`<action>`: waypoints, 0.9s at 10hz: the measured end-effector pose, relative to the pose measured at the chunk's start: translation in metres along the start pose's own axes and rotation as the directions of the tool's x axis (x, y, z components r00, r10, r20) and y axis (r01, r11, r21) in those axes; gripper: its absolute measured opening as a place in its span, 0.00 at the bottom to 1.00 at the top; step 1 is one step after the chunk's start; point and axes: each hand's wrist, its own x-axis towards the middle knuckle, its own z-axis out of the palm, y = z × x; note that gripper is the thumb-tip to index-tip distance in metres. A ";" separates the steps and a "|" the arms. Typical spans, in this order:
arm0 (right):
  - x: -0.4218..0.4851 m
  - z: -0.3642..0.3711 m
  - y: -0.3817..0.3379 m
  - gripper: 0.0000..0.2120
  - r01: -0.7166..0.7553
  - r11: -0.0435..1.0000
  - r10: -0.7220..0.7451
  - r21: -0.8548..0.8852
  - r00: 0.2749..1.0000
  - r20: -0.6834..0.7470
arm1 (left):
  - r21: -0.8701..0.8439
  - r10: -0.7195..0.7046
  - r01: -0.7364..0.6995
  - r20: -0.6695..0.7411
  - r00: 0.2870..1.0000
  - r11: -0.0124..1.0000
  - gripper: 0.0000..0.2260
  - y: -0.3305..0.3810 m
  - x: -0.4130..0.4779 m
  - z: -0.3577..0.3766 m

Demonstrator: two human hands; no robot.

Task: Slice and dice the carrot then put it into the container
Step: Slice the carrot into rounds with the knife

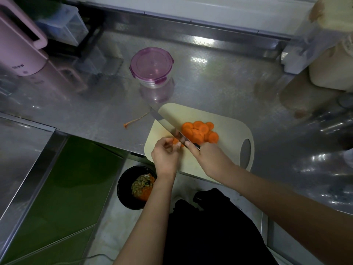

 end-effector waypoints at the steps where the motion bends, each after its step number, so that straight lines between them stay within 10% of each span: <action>1: -0.008 0.001 0.010 0.30 -0.031 0.982 0.040 0.188 0.998 -0.045 | 0.056 0.065 -0.066 0.021 0.998 0.996 0.07 0.000 -0.001 0.001; 9: -0.004 0.002 0.012 0.20 -0.053 0.952 0.088 0.300 0.991 -0.103 | 0.032 0.037 -0.041 0.133 0.990 0.999 0.07 -0.007 0.017 -0.003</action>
